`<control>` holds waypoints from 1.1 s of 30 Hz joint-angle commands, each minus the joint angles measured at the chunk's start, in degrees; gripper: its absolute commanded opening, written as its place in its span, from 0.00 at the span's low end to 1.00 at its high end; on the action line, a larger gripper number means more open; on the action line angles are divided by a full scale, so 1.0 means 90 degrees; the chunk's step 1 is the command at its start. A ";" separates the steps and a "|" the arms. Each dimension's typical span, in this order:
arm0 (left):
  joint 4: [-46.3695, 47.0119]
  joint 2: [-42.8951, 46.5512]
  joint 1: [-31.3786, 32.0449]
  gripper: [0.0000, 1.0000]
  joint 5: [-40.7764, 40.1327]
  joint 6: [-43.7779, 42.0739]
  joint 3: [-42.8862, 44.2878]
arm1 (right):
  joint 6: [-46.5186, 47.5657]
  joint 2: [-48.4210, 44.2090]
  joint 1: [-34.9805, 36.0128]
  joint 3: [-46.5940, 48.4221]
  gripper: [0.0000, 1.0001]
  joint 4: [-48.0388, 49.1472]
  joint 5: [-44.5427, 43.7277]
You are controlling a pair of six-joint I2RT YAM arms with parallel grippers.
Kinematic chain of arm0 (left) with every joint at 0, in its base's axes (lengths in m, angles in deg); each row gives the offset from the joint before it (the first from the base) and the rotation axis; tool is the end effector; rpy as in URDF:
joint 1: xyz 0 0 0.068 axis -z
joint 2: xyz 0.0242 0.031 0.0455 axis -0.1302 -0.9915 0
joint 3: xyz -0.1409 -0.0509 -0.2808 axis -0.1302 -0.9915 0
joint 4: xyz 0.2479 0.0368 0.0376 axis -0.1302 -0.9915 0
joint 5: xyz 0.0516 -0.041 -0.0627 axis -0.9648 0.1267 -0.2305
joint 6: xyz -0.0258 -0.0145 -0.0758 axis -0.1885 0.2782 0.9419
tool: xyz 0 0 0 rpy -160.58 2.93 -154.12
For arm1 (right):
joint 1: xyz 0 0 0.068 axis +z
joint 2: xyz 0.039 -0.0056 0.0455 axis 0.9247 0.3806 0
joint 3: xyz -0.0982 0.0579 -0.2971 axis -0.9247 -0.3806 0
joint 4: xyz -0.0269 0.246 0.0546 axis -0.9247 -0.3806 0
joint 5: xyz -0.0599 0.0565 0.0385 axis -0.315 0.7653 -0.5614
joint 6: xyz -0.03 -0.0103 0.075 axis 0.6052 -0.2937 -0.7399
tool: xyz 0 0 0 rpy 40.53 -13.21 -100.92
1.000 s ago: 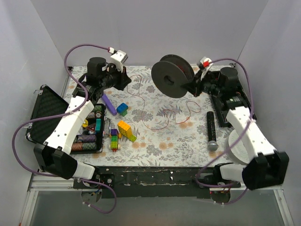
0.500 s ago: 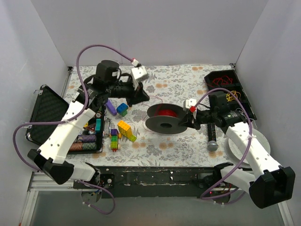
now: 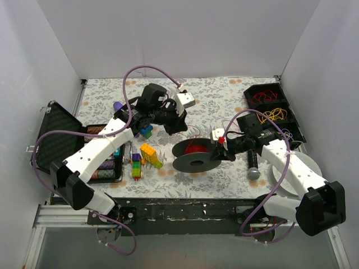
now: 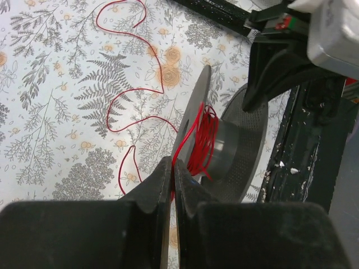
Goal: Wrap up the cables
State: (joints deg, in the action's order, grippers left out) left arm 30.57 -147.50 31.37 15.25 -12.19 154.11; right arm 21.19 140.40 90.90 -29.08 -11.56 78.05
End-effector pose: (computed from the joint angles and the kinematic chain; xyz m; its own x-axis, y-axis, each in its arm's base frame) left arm 0.2277 -0.2286 0.4009 -0.7789 0.2032 -0.5933 0.5910 0.5544 -0.5861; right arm 0.1700 0.1333 0.2912 0.1321 -0.5180 -0.8451 -0.9912 -0.0657 -0.1146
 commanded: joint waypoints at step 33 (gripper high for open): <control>0.0062 0.1521 -0.1094 0.00 -0.0763 0.0610 -0.1004 | -0.0496 0.0779 0.0081 0.0570 0.01 0.2265 0.0134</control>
State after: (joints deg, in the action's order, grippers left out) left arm 28.45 -132.64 21.86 8.32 -6.27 147.07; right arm 7.46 144.64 91.44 -30.35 9.21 74.46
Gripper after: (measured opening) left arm 0.018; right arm 0.046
